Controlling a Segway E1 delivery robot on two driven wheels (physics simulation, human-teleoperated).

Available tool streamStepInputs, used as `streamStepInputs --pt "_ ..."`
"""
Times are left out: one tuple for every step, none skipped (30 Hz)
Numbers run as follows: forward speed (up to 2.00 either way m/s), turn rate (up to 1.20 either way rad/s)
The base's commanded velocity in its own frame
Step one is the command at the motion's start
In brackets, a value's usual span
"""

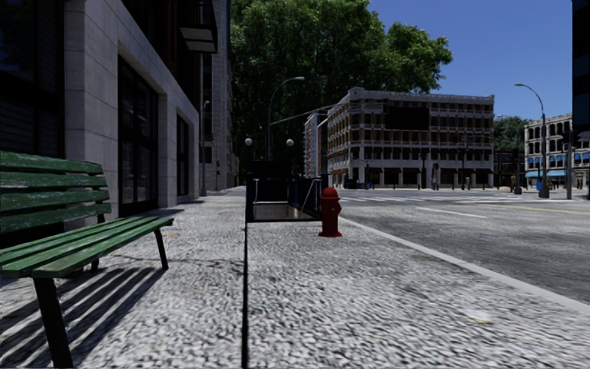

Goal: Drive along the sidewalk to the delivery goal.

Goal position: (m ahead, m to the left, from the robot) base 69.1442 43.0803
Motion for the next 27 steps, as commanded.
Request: streamStepInputs --pt "2.0 0.0" --pt "2.0 0.0" --pt "2.0 0.0" --pt "2.0 0.0" --pt "2.0 0.0" --pt "2.0 0.0" --pt "2.0 0.0" --pt "2.0 0.0" --pt "2.0 0.0" --pt "2.0 0.0" --pt "2.0 0.0" --pt "2.0 0.0" --pt "2.0 0.0" --pt "2.0 0.0" --pt "2.0 0.0" --pt "2.0 0.0" --pt "2.0 0.0" --pt "2.0 0.0" --pt "2.0 0.0" --pt "2.0 0.13" --pt "2.0 0.13" --pt "2.0 0.26" --pt "2.0 0.31" --pt "2.0 0.34" --pt "2.0 0.35" --pt "2.0 0.35" --pt "2.0 0.36"
